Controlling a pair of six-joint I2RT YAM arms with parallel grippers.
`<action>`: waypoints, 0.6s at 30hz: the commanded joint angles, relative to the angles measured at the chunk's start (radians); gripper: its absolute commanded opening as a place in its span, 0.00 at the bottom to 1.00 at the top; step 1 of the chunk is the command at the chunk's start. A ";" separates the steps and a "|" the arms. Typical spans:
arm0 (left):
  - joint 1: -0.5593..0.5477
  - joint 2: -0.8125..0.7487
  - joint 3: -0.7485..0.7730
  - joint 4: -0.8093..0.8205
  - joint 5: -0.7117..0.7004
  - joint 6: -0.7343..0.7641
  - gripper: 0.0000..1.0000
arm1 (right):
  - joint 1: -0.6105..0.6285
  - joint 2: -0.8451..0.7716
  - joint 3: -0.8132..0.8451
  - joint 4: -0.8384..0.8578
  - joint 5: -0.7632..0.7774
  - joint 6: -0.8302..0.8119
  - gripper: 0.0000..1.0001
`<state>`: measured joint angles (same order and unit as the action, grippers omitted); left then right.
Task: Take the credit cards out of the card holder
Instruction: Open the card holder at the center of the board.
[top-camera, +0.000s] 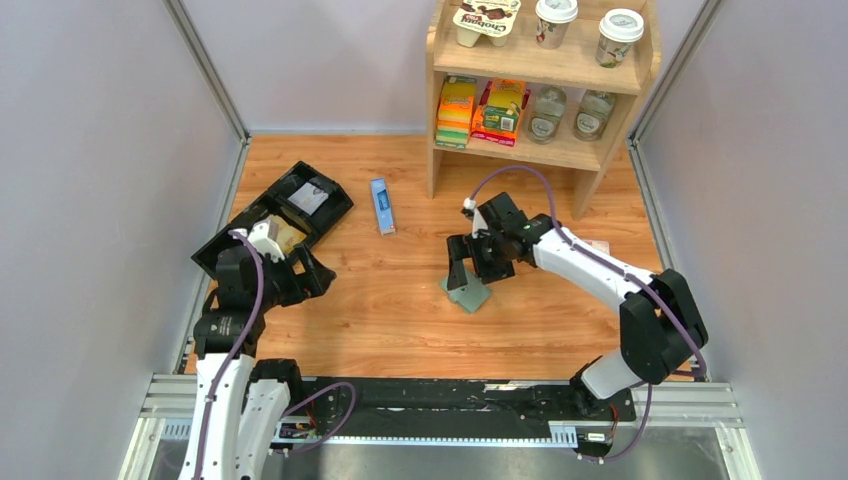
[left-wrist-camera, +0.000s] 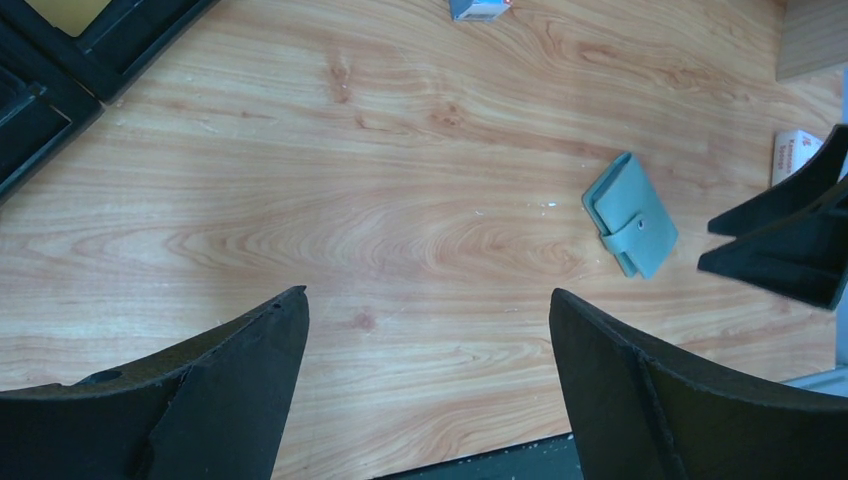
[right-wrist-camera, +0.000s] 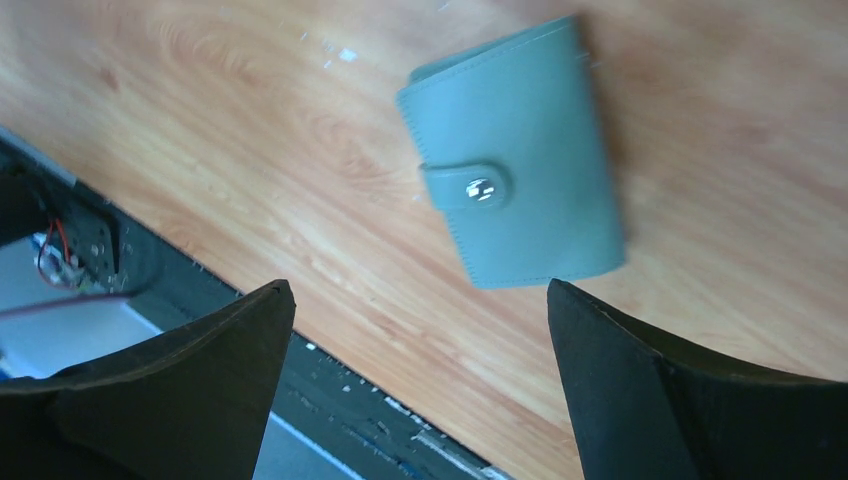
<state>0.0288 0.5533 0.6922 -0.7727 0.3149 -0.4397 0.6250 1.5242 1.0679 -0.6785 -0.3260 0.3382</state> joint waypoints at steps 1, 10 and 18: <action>0.003 0.013 -0.003 0.033 0.038 0.016 0.97 | -0.105 -0.030 0.007 0.023 0.070 -0.044 1.00; -0.001 0.031 -0.019 0.053 0.125 -0.047 0.94 | -0.145 0.073 -0.086 0.192 0.002 -0.002 0.96; -0.179 0.083 -0.019 0.111 0.053 -0.149 0.91 | -0.104 0.087 -0.203 0.352 -0.131 0.100 0.82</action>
<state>-0.0628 0.6037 0.6659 -0.7311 0.4011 -0.5228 0.4843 1.6203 0.8978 -0.4545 -0.3698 0.3721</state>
